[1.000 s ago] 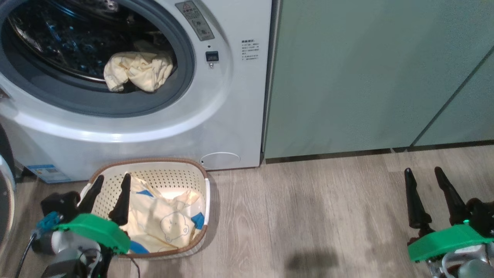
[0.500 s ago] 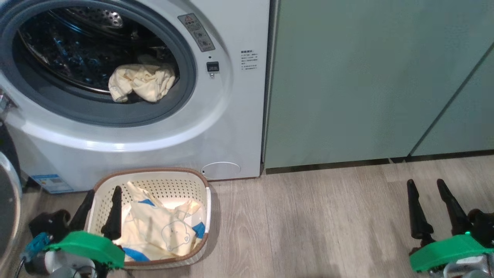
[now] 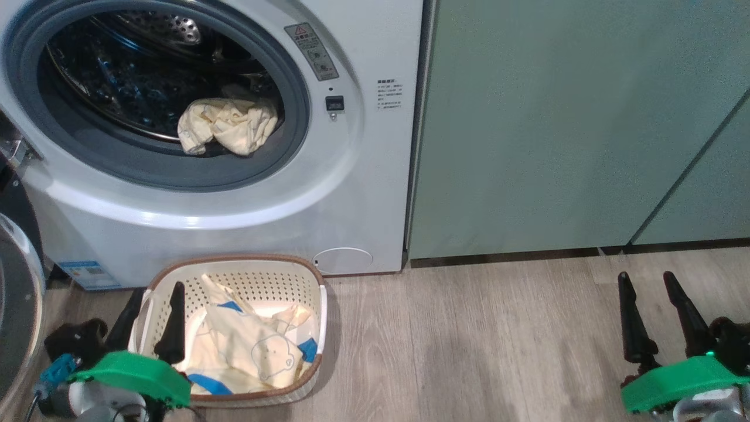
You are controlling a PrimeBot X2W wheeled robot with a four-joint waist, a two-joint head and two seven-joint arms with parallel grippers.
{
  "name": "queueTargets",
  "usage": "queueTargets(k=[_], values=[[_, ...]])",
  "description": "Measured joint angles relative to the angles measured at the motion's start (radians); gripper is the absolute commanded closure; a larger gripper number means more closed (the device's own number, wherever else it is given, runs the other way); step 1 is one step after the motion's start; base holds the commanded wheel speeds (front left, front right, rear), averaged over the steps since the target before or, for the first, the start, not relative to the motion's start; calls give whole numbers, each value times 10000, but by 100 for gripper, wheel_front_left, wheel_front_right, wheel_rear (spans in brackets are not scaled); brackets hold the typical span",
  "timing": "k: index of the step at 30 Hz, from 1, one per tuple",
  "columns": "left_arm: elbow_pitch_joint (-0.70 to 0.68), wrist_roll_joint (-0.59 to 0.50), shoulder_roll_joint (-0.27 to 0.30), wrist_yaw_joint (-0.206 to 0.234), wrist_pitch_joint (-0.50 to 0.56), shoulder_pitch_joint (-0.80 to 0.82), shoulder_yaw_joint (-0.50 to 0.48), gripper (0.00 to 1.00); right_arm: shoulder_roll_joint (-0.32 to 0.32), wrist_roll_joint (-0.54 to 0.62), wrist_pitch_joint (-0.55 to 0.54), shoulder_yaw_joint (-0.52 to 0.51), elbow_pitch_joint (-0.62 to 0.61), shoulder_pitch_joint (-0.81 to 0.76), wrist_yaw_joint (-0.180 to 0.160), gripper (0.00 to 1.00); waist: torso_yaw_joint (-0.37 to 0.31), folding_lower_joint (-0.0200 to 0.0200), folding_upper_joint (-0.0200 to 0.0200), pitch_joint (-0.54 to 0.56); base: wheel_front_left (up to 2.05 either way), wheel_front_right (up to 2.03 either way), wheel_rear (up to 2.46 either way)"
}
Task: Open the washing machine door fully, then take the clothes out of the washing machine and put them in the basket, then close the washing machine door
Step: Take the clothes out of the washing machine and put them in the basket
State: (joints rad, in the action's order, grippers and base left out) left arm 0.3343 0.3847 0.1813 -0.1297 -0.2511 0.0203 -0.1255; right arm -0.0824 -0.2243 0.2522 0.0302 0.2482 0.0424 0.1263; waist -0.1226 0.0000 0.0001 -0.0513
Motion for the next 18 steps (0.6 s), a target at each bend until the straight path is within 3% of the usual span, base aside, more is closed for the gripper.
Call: queueTargets(k=[18], values=[[-46, -75, -84, 0, 0, 0, -100, 0, 0, 0, 0, 15, -6, 0, 0, 0, 118, 0, 0, -63, 0, 0, 0]])
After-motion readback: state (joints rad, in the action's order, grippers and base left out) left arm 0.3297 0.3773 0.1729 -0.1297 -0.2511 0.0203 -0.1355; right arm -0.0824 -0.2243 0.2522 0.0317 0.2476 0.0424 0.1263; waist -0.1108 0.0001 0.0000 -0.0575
